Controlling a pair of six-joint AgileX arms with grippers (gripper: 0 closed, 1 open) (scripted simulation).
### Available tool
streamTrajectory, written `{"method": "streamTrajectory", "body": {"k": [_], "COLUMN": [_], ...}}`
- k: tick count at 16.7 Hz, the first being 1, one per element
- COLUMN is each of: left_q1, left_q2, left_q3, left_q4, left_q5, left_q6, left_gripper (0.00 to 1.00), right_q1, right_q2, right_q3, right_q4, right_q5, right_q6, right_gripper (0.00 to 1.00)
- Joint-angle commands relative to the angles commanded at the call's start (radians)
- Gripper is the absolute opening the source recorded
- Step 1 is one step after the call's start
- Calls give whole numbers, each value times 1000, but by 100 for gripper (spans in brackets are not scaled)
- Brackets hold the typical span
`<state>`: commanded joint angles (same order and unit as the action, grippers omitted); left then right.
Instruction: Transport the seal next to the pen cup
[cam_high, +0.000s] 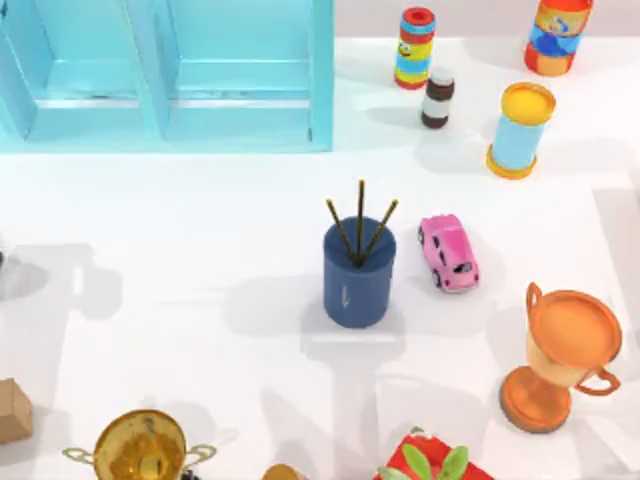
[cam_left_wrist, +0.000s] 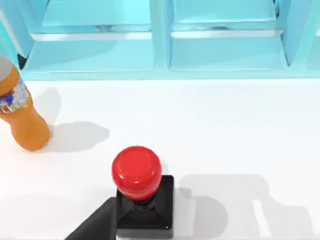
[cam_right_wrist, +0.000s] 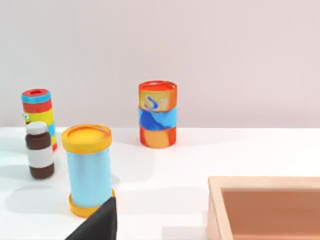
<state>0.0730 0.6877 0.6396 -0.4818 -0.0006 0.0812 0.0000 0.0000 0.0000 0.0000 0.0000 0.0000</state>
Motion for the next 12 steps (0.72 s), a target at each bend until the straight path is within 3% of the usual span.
{"method": "streamTrajectory", "body": {"k": [6,12], "left_q1": [59,107], "left_q2": [639,1116], "left_q3": [524,959], "left_q4": [-422,-746], "left_q5": [1,2], "left_q6": [67,122], "left_gripper": [100,100], "right_q1": [0,0], "right_q2": [0,0], "right_q3": [0,0], "right_q4": [0,0], "right_q5": [0,0], "right_q6": [0,0], "right_gripper": [100,100]}}
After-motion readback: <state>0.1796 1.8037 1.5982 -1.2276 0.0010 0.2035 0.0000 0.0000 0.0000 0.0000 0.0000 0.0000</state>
